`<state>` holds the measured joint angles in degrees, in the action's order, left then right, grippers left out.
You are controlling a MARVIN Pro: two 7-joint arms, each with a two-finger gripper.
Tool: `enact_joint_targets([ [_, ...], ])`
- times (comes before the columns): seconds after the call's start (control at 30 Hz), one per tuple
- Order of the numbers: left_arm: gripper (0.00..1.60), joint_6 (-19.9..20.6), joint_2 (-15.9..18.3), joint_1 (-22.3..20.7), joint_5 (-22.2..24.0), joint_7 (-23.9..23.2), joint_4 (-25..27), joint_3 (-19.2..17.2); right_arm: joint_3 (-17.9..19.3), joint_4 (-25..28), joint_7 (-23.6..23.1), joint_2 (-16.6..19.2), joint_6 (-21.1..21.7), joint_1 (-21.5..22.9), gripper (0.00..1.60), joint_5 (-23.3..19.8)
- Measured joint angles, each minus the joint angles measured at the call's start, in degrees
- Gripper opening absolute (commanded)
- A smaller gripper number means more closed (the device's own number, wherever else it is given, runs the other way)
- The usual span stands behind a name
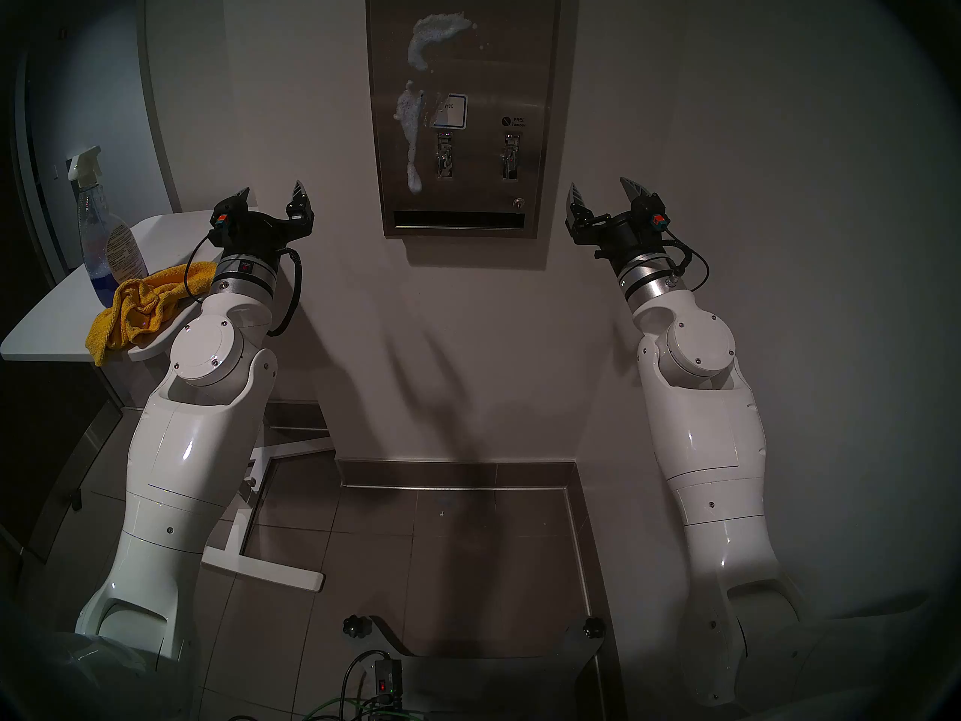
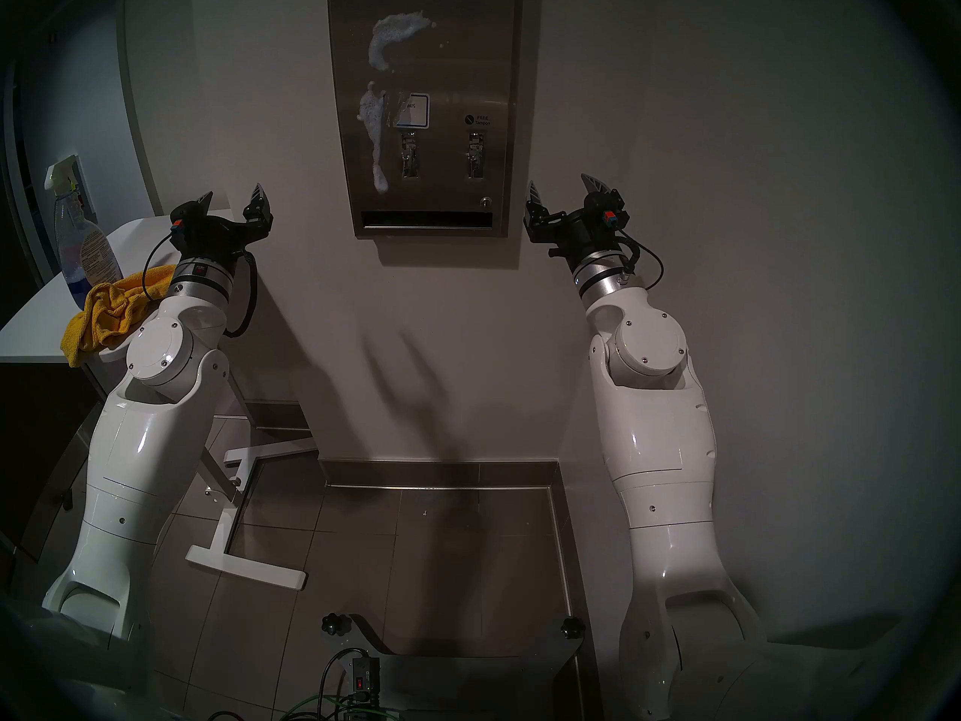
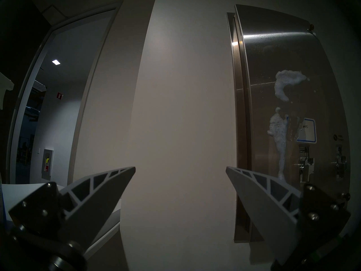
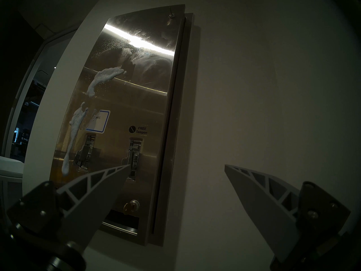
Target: Pick up the cloth and wipe the surface
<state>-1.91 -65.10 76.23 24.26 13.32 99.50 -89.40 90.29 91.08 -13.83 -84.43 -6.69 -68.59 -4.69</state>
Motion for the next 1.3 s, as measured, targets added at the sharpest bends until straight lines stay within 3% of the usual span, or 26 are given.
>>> enact_joint_targets([
  [0.4, 1.60, 3.7, 0.7, 3.3, -6.1, 10.0, 5.1, -2.0, 0.0, -0.1, 0.0, 0.0, 0.0, 0.0, 1.60, 0.0],
  [0.63, 1.60, 9.4, 0.9, 6.1, -9.1, 16.5, 9.9, -3.3, 0.0, -0.1, 0.0, 0.0, 0.0, 0.0, 1.60, 0.0],
  [1.0, 1.60, 22.0, -2.1, 11.3, -7.5, 25.6, 15.5, -6.9, 0.0, -0.1, 0.1, 0.1, 0.0, 0.0, 1.60, 0.0],
  [1.3, 1.60, 25.6, -2.9, 12.5, -8.4, 30.0, 17.0, -7.8, 0.0, -0.1, 0.1, 0.1, 0.0, 0.0, 1.60, 0.0],
])
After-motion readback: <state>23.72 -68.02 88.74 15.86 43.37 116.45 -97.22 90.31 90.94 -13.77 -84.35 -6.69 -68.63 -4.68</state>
